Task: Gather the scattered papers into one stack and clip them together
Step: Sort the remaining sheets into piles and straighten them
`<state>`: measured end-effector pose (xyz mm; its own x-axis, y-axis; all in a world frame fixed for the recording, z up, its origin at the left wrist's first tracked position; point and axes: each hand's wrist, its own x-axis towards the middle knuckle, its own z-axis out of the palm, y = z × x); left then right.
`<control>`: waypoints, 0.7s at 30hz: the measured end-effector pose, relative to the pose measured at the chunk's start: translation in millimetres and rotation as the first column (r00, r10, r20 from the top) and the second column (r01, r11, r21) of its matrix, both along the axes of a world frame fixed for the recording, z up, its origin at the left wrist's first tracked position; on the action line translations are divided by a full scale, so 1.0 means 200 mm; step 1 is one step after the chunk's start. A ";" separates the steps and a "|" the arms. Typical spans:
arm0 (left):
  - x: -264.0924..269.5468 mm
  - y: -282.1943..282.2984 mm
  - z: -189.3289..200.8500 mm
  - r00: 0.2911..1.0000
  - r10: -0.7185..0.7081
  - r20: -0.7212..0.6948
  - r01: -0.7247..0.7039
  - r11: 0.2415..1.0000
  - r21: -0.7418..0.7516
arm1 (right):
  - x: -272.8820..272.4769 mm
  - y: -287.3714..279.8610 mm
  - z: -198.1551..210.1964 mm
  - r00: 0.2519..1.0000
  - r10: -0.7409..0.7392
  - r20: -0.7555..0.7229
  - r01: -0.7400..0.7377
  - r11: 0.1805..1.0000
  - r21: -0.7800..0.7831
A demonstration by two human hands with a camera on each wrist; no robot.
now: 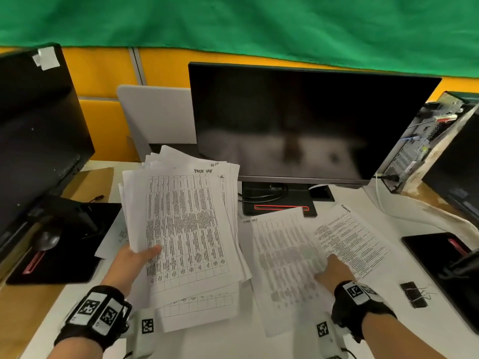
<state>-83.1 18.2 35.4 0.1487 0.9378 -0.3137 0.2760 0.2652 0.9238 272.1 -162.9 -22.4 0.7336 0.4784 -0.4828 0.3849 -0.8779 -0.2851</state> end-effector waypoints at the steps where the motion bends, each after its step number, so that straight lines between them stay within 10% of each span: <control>1: 0.00 0.00 0.00 1.000 0.000 0.003 0.000 1.000 -0.008 | 0.02 -0.01 -0.01 0.999 -0.032 0.020 0.031 0.998 0.049; 8: 0.04 0.02 -0.05 0.998 -0.060 0.028 0.062 0.995 -0.075 | 0.20 -0.08 0.04 0.870 -0.492 0.033 0.481 0.860 0.169; 12: 0.10 0.00 -0.07 0.995 -0.100 0.016 0.101 0.991 -0.092 | 0.21 -0.10 0.02 0.878 -0.472 0.082 0.478 0.874 -0.088; 21: 0.22 -0.08 -0.11 0.993 -0.116 -0.012 0.114 0.988 -0.099 | 0.33 -0.16 -0.03 0.927 -0.372 -0.049 0.367 0.927 -0.076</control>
